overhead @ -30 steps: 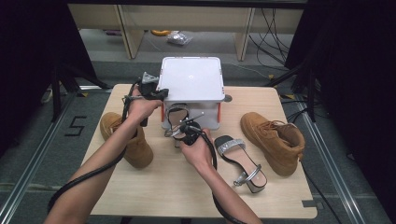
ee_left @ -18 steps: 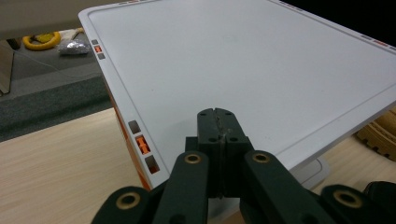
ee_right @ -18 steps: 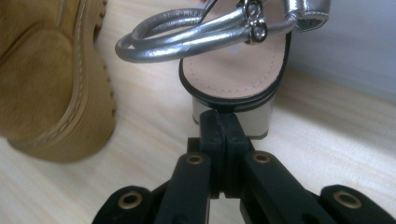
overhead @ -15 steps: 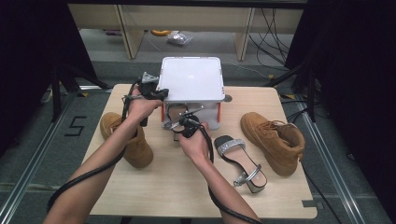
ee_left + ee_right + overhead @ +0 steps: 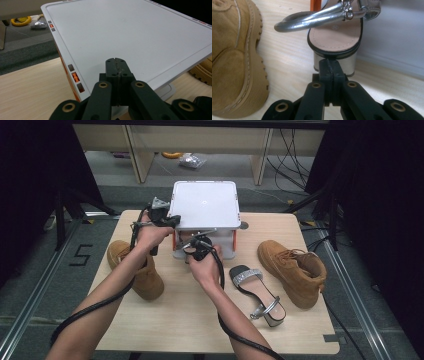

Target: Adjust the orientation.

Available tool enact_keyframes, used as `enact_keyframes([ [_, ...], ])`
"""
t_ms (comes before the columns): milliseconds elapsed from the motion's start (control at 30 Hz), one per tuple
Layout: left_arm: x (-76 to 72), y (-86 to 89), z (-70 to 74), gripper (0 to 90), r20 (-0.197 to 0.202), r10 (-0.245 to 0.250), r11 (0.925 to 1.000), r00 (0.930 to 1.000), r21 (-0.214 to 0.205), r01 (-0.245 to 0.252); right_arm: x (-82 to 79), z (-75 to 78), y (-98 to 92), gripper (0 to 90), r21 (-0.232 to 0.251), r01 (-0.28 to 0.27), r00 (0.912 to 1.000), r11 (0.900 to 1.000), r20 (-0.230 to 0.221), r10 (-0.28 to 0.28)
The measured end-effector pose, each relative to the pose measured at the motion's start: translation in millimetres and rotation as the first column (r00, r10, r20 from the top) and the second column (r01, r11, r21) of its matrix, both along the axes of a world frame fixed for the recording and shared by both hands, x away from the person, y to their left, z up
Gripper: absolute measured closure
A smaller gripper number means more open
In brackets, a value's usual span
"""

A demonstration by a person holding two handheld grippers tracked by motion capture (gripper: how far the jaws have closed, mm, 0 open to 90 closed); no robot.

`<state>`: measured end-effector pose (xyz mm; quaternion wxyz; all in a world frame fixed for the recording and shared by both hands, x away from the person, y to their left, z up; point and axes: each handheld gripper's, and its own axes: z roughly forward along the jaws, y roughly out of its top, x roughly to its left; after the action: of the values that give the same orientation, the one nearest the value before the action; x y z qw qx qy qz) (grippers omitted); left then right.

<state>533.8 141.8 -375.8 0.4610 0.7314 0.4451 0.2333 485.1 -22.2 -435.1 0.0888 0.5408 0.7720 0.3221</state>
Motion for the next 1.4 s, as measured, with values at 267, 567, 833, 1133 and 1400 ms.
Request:
enact_keyframes([
  [267, -0.3, 0.0, 0.2, 89.6, 0.003, -0.008, 0.9999, 1.0, 0.009, 0.008, 7.7, -3.9, 0.6, 90.0, -0.011, 0.027, 0.9993, 0.9996, 0.026, -0.027],
  [567, -0.9, -1.1, -0.1, 89.6, 0.008, -0.003, 1.0, 1.0, 0.002, 0.003, 12.6, -5.4, 4.3, 90.0, -0.036, 0.028, 0.9984, 0.999, 0.051, -0.026],
  [833, -1.7, -1.5, -0.5, 89.6, 0.008, -0.002, 1.0, 1.0, -0.005, 0.002, 14.8, -6.2, 9.7, 90.0, -0.036, 0.027, 0.9982, 0.999, 0.054, -0.025],
  [1133, -1.6, -2.1, -0.3, 89.7, 0.011, -0.005, 1.0, 0.9999, -0.002, 0.005, 20.1, -8.7, 12.7, 90.0, -0.046, 0.025, 0.9974, 0.9986, 0.069, -0.022],
  [1400, -1.7, -2.0, -0.1, 89.6, 0.008, -0.006, 1.0, 0.9999, -0.003, 0.006, 18.6, -12.4, 8.7, 90.0, -0.069, 0.04, 0.9972, 0.9968, 0.065, -0.035],
])
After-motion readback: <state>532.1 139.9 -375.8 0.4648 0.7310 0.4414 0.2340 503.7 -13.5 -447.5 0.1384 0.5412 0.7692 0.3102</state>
